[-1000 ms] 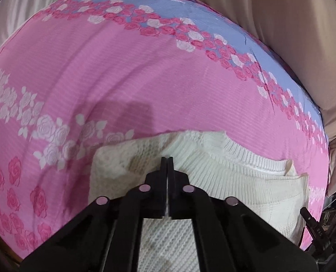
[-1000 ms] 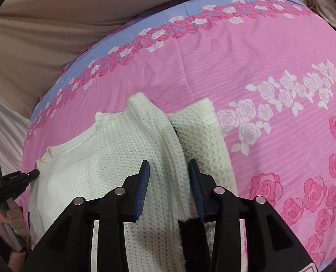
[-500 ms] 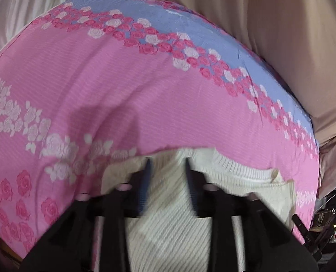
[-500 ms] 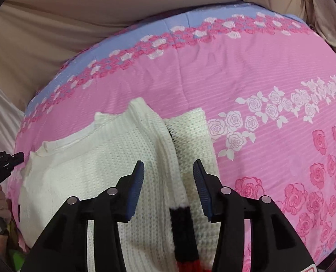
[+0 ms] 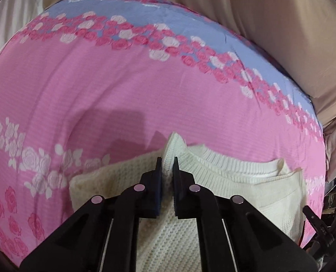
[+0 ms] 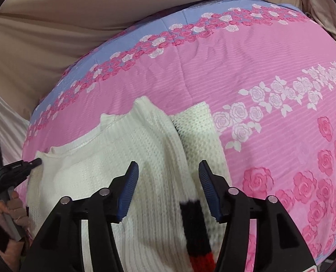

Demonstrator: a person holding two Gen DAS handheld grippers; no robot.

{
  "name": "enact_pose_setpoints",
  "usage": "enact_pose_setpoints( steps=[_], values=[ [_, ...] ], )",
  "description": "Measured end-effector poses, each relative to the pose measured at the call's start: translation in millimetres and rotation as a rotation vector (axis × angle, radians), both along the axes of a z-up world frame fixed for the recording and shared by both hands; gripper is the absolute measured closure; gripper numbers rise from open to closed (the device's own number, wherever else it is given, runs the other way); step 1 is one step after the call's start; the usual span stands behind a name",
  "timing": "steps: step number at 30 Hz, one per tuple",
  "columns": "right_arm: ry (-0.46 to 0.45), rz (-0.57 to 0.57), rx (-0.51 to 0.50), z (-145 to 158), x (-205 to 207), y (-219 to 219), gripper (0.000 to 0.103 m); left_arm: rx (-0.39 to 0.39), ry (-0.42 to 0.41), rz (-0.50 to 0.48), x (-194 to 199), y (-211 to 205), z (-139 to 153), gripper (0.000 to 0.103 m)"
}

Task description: Fold small clothes

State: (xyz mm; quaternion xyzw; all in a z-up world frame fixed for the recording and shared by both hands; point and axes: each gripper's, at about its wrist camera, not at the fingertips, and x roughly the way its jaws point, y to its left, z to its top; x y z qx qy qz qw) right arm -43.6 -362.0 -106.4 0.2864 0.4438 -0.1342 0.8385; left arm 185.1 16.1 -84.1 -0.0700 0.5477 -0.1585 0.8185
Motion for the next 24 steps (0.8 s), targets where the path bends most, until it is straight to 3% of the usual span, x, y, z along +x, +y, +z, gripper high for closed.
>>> enact_pose_setpoints(
  steps=[1, 2, 3, 7, 11, 12, 15, 19, 22, 24],
  values=[
    [0.002, 0.016, -0.003, -3.0, 6.2, -0.5, 0.064, 0.001, -0.005, 0.001, 3.3, -1.0, 1.9, 0.097],
    [0.005, 0.033, -0.009, -3.7, 10.7, -0.1, 0.088, -0.003, -0.008, 0.0, 6.2, -2.0, 3.5, 0.097],
    [0.018, 0.034, -0.017, -2.1, 13.4, 0.0, 0.096, -0.001, -0.014, 0.005, 8.1, -2.0, 5.8, 0.097],
    [-0.066, -0.02, -0.047, 22.7, 3.2, -8.3, 0.096, 0.0, -0.042, 0.035, 13.0, 2.4, 13.7, 0.097],
    [0.05, 0.002, -0.013, -16.1, 18.7, -17.0, 0.093, 0.077, 0.042, 0.04, 23.3, -6.7, -20.4, 0.094],
    [0.03, -0.004, -0.025, -12.7, 16.2, -16.1, 0.092, 0.089, 0.016, 0.046, 20.7, -7.4, -21.3, 0.092],
    [-0.017, -0.017, -0.057, 15.3, 2.5, -8.4, 0.081, 0.053, -0.015, 0.057, 6.8, -0.9, -2.2, 0.092],
    [-0.076, 0.075, -0.121, 45.5, -22.9, 17.3, 0.081, 0.01, -0.1, 0.084, -31.2, 23.9, 32.7, 0.092],
    [0.012, 0.143, -0.152, 16.8, -29.6, 36.4, 0.078, 0.007, -0.073, 0.097, -55.7, 38.8, 26.6, 0.092],
    [0.07, 0.158, -0.152, -7.4, -33.1, 40.6, 0.078, 0.057, -0.037, 0.112, -62.9, 43.9, 9.4, 0.092]
  ],
)
